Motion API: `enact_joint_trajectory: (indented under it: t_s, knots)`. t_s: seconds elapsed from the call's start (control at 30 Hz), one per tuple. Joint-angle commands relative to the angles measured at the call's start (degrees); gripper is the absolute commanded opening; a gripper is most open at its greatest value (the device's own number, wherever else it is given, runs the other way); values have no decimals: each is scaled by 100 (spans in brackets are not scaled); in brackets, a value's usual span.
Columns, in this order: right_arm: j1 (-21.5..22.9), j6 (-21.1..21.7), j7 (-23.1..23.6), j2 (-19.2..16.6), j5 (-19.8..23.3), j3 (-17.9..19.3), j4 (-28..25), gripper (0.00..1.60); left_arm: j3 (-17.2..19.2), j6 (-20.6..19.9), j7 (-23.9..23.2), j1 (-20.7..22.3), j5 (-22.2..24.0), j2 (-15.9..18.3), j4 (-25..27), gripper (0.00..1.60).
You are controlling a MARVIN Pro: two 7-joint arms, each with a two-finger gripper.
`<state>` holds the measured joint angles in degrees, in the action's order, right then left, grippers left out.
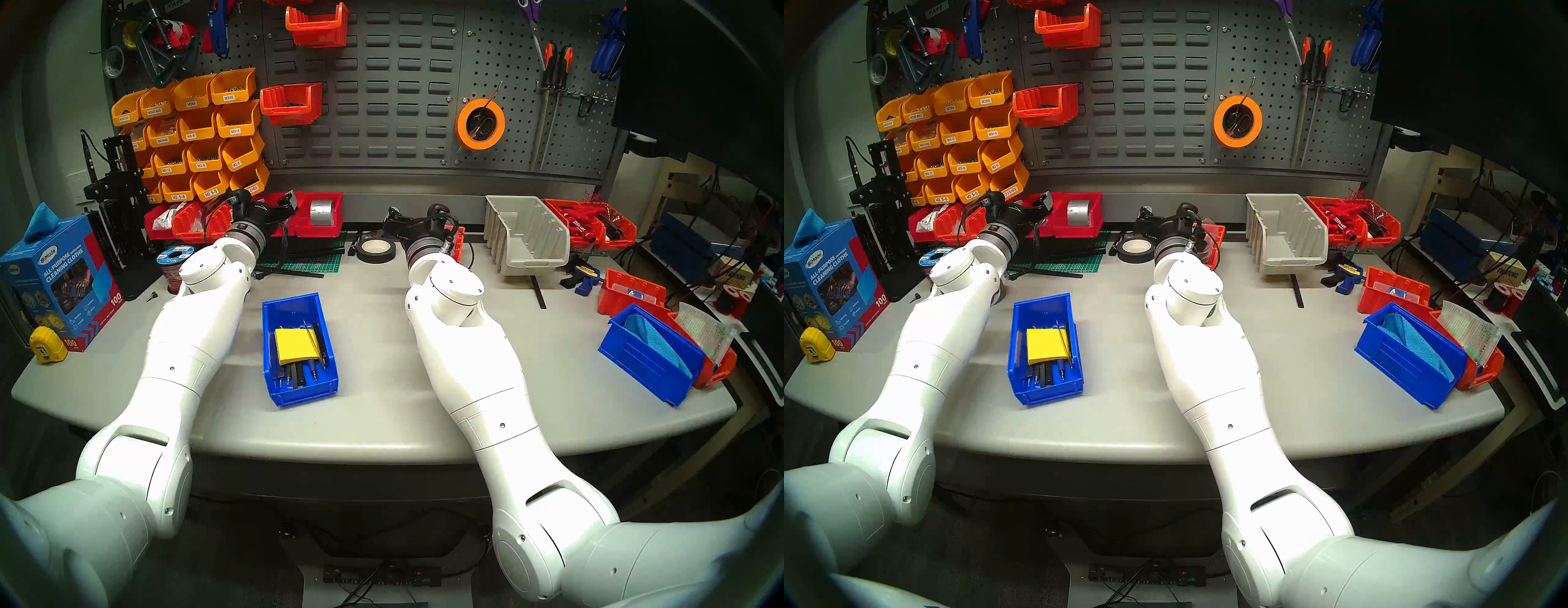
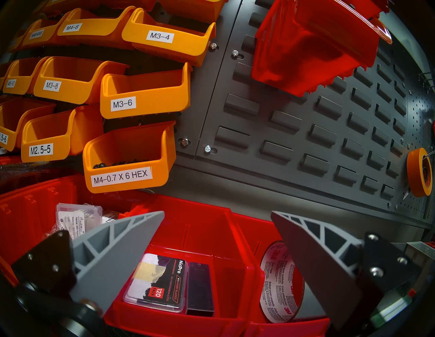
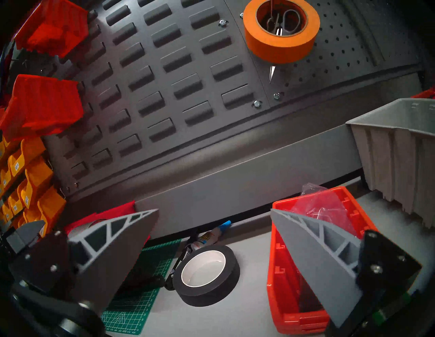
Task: Hang all the unorganized tool boxes onto the wall
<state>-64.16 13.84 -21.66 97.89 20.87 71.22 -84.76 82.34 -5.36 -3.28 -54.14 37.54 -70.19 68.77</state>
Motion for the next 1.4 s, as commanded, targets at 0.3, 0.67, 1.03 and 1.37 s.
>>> enact_joint_trajectory:
  t_s: [0.3, 0.67, 1.03, 1.37]
  knots:
    - [143, -112, -571, 159, -253, -18, 413, 160, 5, 5, 3, 102, -3, -7, 59, 160]
    - [382, -260, -199, 109, -209, -136, 764, 160, 5, 5, 2, 102, -3, -7, 59, 160]
    - [786, -653, -117, 43, -331, -63, 1502, 160, 5, 6, 2, 102, -3, -7, 59, 160]
    - [912, -886, -174, 86, -401, 5, 1851, 160, 5, 5, 3, 102, -3, -7, 59, 160]
